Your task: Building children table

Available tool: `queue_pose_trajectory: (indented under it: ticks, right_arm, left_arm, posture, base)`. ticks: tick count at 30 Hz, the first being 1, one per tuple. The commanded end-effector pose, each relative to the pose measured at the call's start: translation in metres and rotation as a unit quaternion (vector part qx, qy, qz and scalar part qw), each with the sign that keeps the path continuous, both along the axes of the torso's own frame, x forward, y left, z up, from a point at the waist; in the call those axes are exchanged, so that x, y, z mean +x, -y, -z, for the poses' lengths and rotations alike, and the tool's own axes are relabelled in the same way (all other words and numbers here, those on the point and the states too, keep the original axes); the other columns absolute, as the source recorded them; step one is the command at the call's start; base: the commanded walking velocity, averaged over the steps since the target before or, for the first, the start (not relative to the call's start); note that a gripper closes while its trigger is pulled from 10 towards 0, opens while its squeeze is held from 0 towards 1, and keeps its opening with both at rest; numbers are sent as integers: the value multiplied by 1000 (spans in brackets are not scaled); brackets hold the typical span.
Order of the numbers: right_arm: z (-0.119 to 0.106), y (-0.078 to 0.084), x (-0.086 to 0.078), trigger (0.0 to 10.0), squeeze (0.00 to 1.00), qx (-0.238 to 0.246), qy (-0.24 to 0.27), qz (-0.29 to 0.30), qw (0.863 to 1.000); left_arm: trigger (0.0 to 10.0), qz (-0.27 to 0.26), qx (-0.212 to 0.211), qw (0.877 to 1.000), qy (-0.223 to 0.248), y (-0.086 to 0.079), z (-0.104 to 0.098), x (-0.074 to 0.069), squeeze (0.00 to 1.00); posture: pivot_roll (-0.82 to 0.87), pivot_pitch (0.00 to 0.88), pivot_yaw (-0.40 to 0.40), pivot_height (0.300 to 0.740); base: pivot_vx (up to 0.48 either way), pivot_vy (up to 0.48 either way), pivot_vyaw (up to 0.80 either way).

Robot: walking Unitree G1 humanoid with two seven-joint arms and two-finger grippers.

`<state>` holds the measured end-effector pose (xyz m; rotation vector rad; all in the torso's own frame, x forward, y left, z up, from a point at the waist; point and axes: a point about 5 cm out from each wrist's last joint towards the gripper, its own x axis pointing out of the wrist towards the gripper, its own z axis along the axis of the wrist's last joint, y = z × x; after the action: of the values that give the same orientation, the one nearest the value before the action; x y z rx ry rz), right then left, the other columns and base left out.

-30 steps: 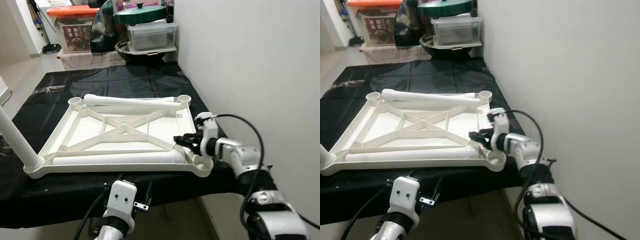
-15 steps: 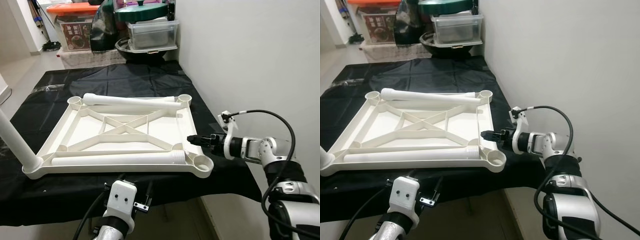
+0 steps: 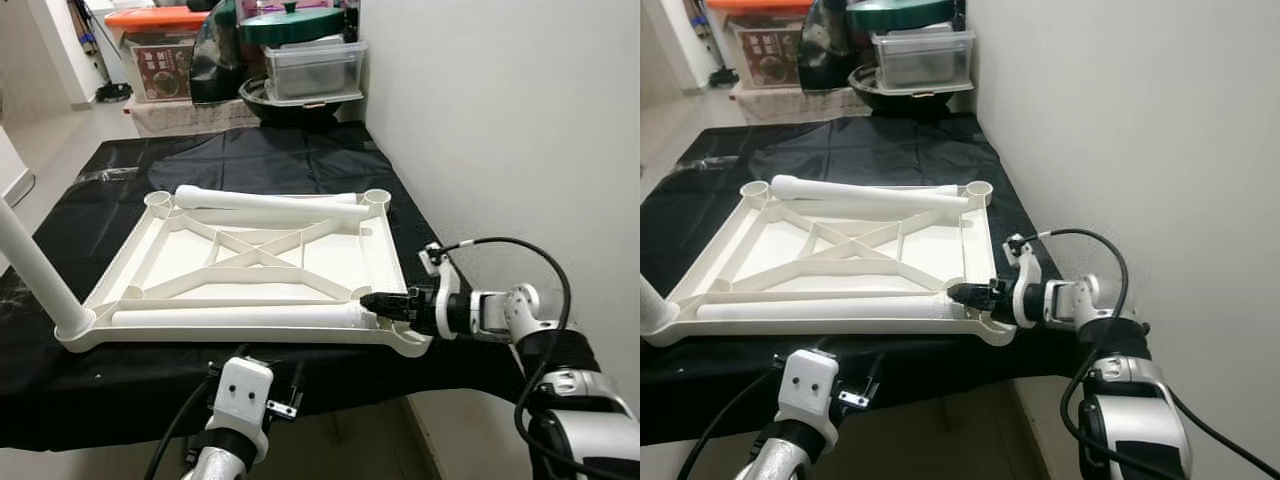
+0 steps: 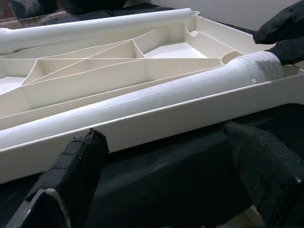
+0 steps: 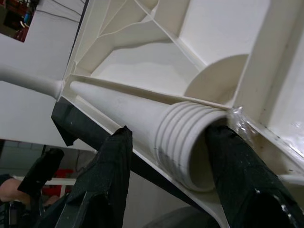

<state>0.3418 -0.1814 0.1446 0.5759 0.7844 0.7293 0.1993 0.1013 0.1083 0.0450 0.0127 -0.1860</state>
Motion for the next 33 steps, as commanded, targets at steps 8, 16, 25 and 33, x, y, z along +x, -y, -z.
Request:
queue_pose_trajectory:
  ticks: [8,16,25,33]
  right_arm:
    - [-1,-4,-2,10000,0,5,-8,-13,1000]
    - [2,-28,-6,10000,0,49,-18,-50,997]
    - [6,-49,-9,10000,0,68,-23,-78,994]
    - [3,-57,-7,0,0,86,-10,-88,992]
  left_arm:
    - [10000,-3,2,1000,-12,-1,4,-1,0]
    - [10000,-3,2,1000,-14,-1,4,0,0]
    - [10000,-2,6,1000,-12,0,4,0,0]
    - [10000,-2,7,1000,-13,0,4,1,0]
  posture:
    - [-64,44,-18,740]
    - [-64,44,-18,740]
    - [-58,46,-24,740]
    - [-58,46,-24,740]
  base:
    - [0,0,0]
    - [0,0,0]
    - [0,0,0]
    - [0,0,0]
